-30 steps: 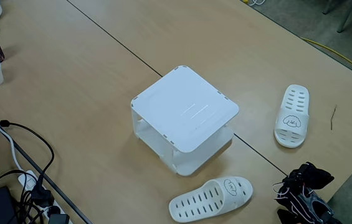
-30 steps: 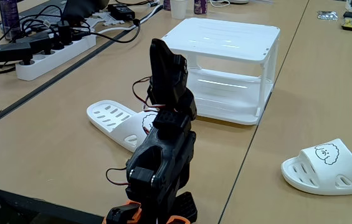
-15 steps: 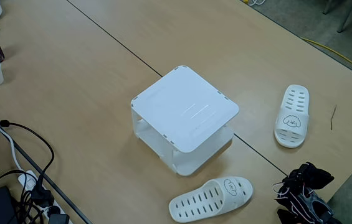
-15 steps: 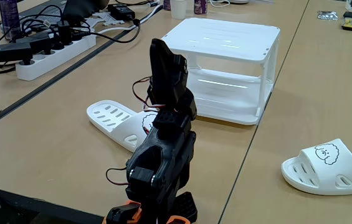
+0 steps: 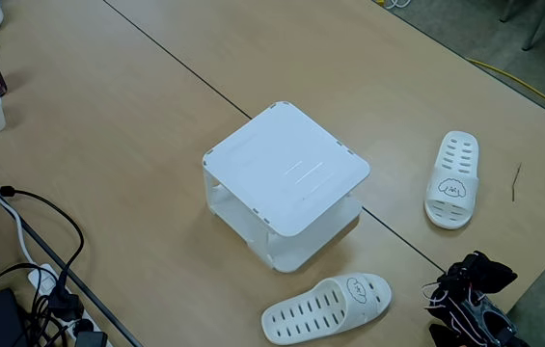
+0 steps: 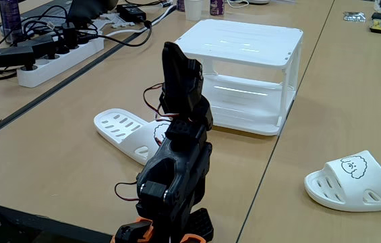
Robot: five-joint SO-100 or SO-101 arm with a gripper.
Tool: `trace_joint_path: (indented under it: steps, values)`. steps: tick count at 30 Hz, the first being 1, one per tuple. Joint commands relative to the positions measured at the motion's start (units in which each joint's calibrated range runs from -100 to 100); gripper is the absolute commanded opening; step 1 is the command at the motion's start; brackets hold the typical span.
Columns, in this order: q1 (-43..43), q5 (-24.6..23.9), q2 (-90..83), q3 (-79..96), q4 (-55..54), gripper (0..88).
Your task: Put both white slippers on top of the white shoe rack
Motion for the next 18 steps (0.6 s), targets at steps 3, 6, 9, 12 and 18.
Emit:
trace_joint_path:
  steps: [3,6,9,12,18]
  values:
    - [-0.3,0.4,-0.1,0.5,-0.3,0.8]
    - [-0.3,0.4,-0.1,0.5,-0.3,0.8]
    - [-0.3,0.4,-0.1,0.5,-0.3,0.8]
    - [0.0,0.4,0.3,0.5,-0.1,0.8]
    - [1.9,0.4,1.6,-0.1,10.2,0.8]
